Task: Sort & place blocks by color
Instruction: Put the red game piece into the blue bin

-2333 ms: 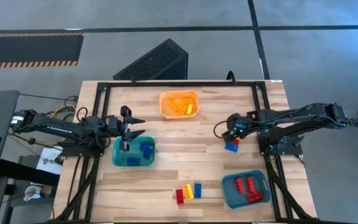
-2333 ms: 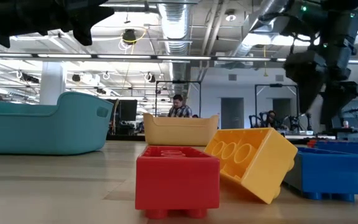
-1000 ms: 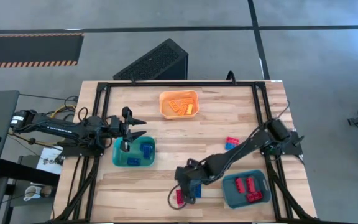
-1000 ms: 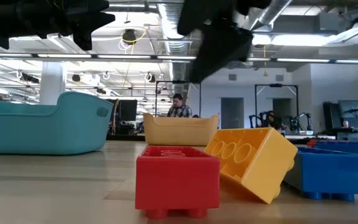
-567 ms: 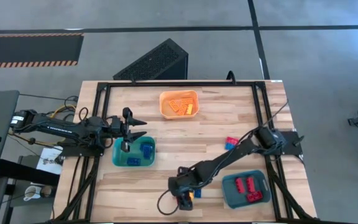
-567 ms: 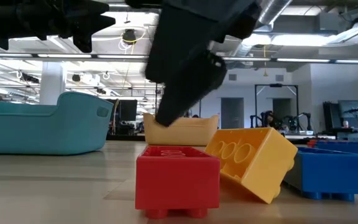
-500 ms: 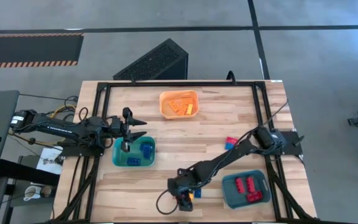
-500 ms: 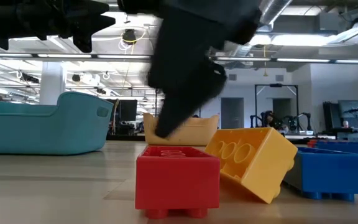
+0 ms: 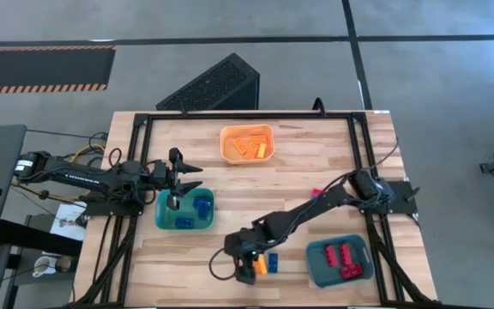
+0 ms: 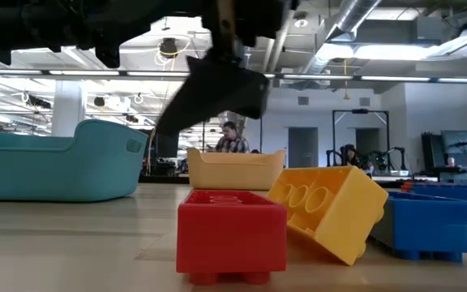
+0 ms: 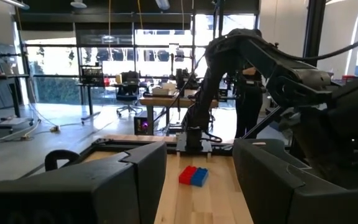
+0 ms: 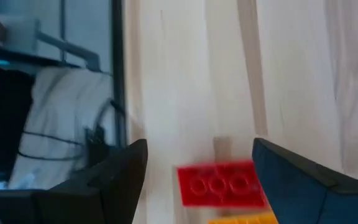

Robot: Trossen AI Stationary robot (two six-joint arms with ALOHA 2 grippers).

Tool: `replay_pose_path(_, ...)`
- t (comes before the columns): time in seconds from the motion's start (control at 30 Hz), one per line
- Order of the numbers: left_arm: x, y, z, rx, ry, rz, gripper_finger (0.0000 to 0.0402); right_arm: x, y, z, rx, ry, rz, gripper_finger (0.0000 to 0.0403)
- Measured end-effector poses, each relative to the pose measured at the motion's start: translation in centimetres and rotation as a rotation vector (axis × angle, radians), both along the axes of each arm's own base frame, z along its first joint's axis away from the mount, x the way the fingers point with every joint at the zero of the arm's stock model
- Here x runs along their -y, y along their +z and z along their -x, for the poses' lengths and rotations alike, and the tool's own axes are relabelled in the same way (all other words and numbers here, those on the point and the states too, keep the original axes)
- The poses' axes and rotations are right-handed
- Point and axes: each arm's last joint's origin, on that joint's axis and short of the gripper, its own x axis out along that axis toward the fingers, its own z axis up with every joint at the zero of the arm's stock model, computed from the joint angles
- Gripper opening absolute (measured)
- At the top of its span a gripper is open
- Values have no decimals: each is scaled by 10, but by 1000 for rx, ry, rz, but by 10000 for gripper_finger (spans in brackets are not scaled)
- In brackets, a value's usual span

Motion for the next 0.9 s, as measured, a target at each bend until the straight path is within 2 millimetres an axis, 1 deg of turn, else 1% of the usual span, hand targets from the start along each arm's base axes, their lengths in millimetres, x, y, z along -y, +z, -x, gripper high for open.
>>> replay_pose_path(0.27, 0, 0, 0, 0, 0, 0, 174, 10, 8, -13, 111, -30, -40, 311)
replay_pose_path(0.4, 0, 0, 0, 0, 0, 0, 174, 18, 6, -14, 85, -46, -34, 311)
replay_pose_path(0.47, 0, 0, 0, 0, 0, 0, 174, 19, 4, -12, 53, -47, -23, 311)
replay_pose_path(0.53, 0, 0, 0, 0, 0, 0, 174, 14, 4, -8, 12, -40, -8, 311)
replay_pose_path(0.63, 0, 0, 0, 0, 0, 0, 174, 1, 10, 1, -53, -5, 21, 311)
replay_pose_path(0.77, 0, 0, 0, -1, 0, -1, 174, -19, 21, 18, -127, -15, 170, 311)
replay_pose_path(0.83, 0, 0, 0, 0, 0, -1, 174, -27, 31, 23, -123, -31, 245, 311)
replay_pose_path(0.9, 0, 0, 0, -1, 0, -1, 174, -34, 36, 29, -112, -62, 305, 311)
